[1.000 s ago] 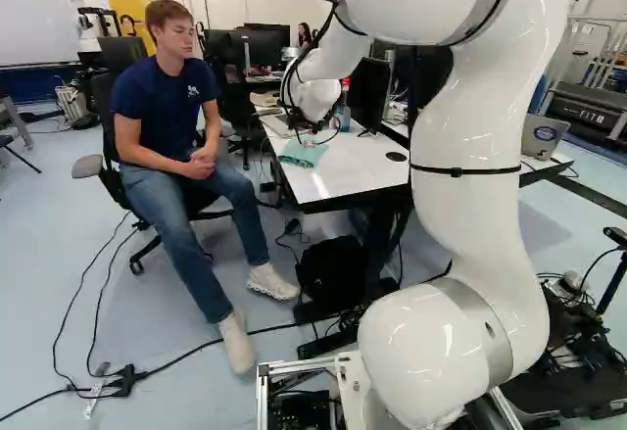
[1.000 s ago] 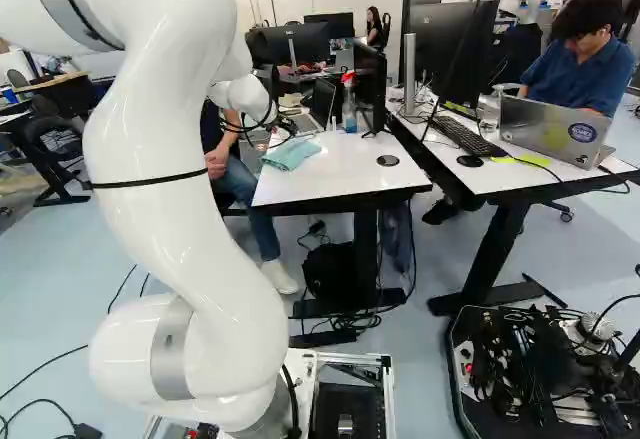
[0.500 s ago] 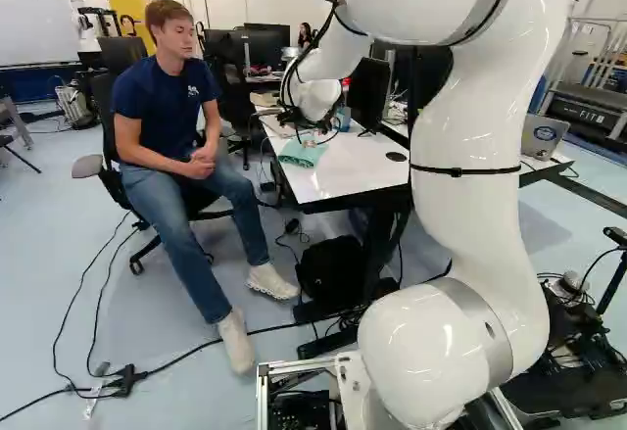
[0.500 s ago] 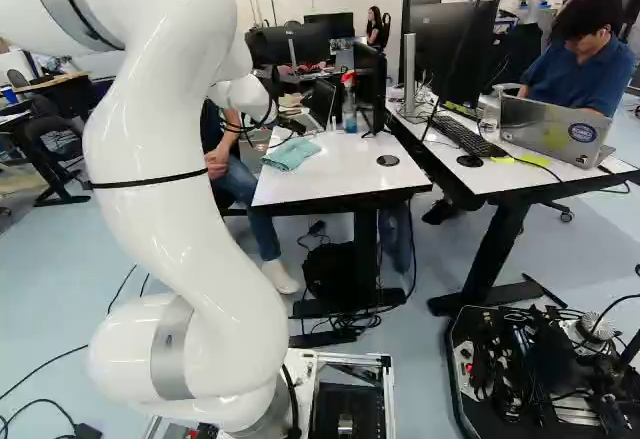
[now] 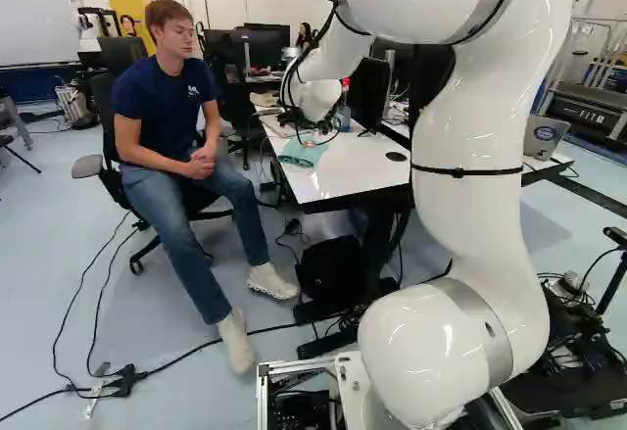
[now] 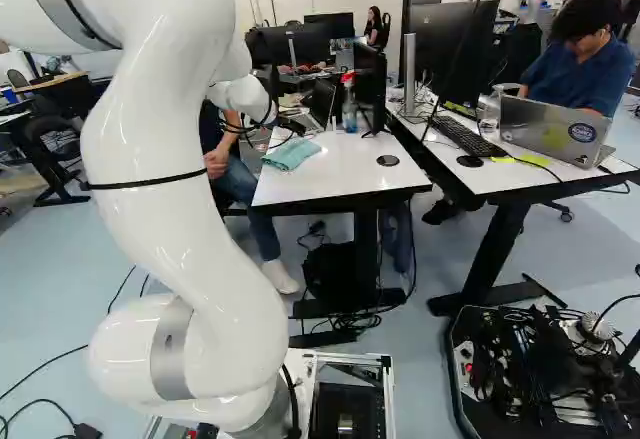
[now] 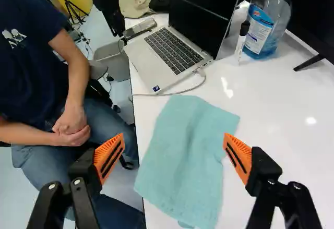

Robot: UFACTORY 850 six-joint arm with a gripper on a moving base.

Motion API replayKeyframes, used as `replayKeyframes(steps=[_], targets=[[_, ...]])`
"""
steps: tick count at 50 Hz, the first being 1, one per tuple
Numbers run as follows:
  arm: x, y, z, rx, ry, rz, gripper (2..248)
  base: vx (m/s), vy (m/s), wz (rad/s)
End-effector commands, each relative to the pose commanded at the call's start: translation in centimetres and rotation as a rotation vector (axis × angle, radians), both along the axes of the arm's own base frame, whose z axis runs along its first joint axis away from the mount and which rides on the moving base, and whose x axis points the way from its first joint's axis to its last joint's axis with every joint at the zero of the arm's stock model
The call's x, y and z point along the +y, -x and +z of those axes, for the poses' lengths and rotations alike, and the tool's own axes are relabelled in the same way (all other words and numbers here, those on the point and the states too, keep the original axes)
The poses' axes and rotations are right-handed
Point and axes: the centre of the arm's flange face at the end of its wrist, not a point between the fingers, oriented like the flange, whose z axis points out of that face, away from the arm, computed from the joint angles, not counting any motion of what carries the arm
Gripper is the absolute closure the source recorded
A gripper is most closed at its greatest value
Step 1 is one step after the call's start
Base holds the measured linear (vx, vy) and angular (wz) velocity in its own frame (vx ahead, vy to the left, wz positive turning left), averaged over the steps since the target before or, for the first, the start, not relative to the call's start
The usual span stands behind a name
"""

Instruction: Clean the table with the green towel

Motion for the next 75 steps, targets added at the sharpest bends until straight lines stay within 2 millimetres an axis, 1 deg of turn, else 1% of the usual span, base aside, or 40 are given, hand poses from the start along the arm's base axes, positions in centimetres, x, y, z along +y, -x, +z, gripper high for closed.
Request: replayKeyframes(steps=[19,39,57,75], targets=[[-0.8,1.4,-0.2,-0.017,0.015,-0.003,3,0.0,0.0,0.0],[-2.2,4.2,-0.7,-0.049,0.044,-0.008,3,0.0,0.0,0.0],[-3.8,8.0,-1.4,-0.09,0.078,-0.011,3,0.0,0.0,0.0],[-5.6,13.2,-2.7,-0.143,0.119,-0.009,3,0.0,0.0,0.0]])
